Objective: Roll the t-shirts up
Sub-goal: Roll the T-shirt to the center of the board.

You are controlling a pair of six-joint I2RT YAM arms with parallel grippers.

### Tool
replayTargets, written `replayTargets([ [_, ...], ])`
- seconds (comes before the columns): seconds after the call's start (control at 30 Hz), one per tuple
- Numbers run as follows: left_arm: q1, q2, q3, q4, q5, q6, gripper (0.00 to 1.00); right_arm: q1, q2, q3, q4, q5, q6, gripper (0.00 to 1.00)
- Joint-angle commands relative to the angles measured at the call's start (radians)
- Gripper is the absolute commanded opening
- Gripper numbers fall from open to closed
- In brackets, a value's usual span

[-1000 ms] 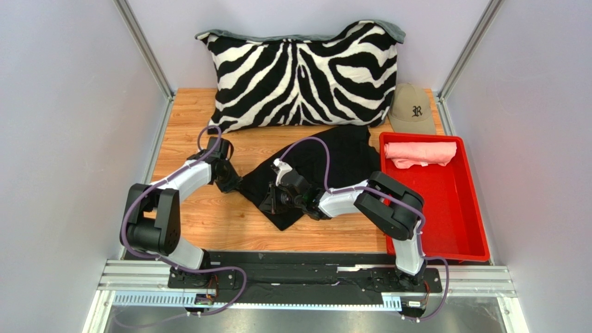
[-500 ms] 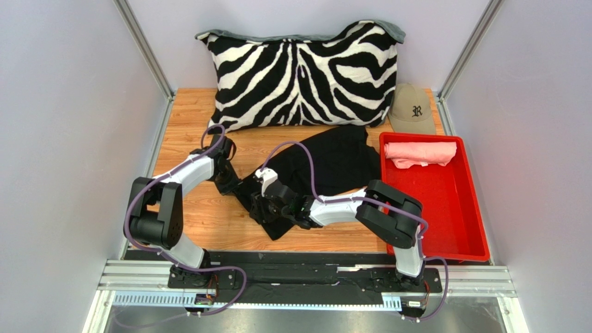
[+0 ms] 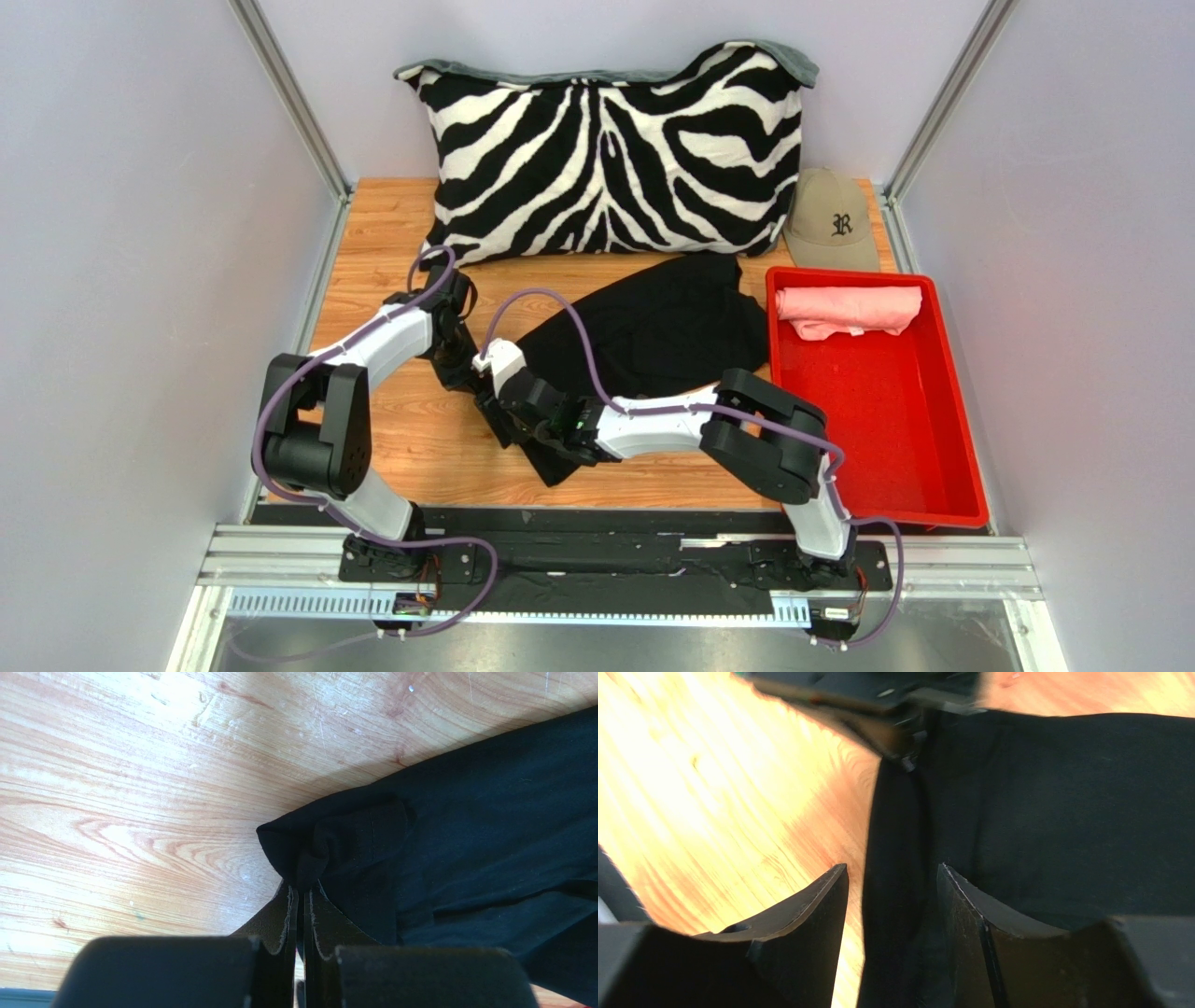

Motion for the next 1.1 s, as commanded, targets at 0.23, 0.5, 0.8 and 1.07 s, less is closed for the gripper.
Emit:
replayTargets([
  [0.23, -0.003, 0.018, 0.044, -0.034, 0.001, 0.028, 0.0, 0.019, 0.085, 0.096, -0.031, 0.078, -0.094, 0.49],
  [0.5, -0.003, 0.011, 0.054, -0.031, 0.002, 0.028, 0.0, -0.019, 0.064, 0.06, -0.03, -0.021, 0.04, 0.18],
  [0.8, -0.003, -0.034, 0.078, -0.018, 0.027, 0.045, 0.28, -0.166, 0.053, -0.091, 0.186, -0.353, 0.315, 0.08],
  [1.07, 0.019, -0.134, 0.064, 0.031, 0.082, 0.051, 0.4, -0.292, 0.093, -0.219, 0.477, -0.538, 0.608, 0.08],
])
